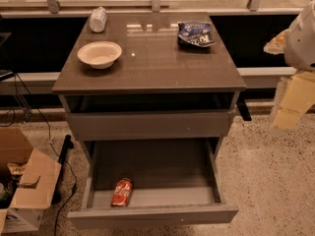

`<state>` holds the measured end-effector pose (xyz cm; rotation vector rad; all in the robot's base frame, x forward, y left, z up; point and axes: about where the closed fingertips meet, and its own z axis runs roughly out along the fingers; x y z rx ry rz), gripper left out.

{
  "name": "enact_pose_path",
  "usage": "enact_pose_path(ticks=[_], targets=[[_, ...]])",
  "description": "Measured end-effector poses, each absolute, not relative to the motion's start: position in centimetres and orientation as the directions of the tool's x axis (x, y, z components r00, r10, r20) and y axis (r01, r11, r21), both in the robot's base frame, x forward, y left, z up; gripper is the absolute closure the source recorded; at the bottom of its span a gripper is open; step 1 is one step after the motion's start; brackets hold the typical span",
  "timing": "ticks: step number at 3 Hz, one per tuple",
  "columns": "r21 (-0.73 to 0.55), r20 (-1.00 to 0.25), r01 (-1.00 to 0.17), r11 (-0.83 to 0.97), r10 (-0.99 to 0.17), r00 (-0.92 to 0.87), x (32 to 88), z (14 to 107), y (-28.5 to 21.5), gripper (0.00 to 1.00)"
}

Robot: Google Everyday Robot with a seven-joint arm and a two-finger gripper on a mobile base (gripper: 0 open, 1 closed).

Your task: Pick coke can from middle drawer and place on counter

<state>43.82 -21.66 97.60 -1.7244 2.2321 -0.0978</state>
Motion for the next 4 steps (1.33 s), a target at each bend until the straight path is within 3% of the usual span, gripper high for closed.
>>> enact_pose_path(ticks=[3, 4], targets=[[-0.191, -0.27, -0.913, 0.361, -0.913, -0.305, 45.7, 92.6, -16.9, 0.0], [-0.091, -0.302, -0.886, 0.454, -0.861, -0.41, 47.3, 87.0, -14.2, 0.0]])
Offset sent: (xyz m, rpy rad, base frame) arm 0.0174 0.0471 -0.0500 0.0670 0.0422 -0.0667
